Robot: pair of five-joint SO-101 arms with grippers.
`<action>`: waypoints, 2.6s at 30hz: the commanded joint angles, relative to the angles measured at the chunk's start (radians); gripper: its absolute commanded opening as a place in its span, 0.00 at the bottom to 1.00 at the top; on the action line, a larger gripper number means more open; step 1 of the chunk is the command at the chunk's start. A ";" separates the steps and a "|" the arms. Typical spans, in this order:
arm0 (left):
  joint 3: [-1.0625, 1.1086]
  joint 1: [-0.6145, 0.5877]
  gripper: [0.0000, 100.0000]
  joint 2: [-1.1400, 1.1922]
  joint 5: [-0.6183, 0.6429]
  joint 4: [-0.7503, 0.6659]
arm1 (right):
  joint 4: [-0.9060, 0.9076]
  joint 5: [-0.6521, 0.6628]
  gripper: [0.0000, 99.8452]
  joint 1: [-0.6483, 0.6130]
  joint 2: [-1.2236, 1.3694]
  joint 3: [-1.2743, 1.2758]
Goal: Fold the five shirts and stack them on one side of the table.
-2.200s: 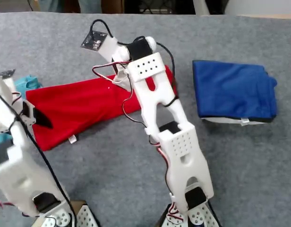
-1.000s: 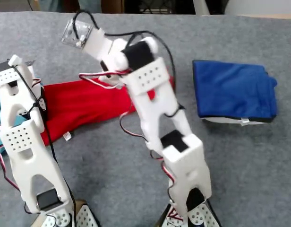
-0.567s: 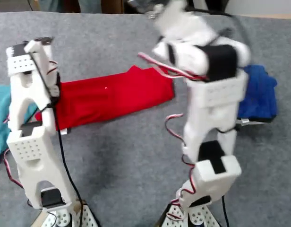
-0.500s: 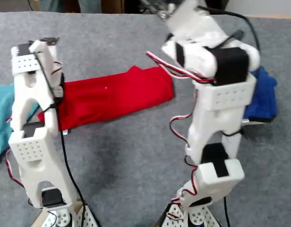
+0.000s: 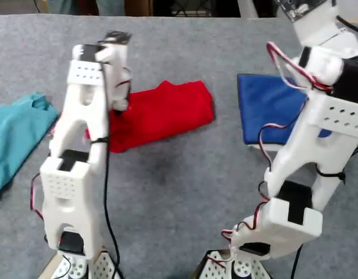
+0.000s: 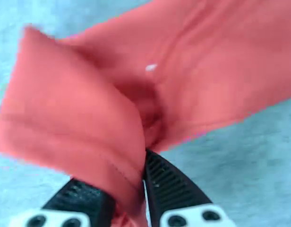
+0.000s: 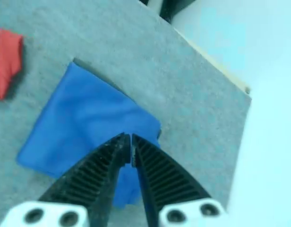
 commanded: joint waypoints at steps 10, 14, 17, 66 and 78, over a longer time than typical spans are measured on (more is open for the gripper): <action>-0.096 0.278 0.03 -0.046 0.130 -0.192 | -0.028 0.038 0.01 0.074 -0.038 0.031; -0.107 0.289 0.03 0.002 0.222 -0.290 | -0.028 0.038 0.01 0.074 -0.041 0.033; -0.107 0.289 0.03 0.054 0.295 -0.353 | -0.026 0.038 0.01 0.074 -0.042 0.035; -0.318 0.015 0.03 0.344 0.311 -0.328 | 0.015 -0.519 0.02 -0.466 0.427 0.202; -0.542 -0.018 0.03 0.631 0.315 -0.407 | -0.071 -0.517 0.01 -0.404 0.802 0.232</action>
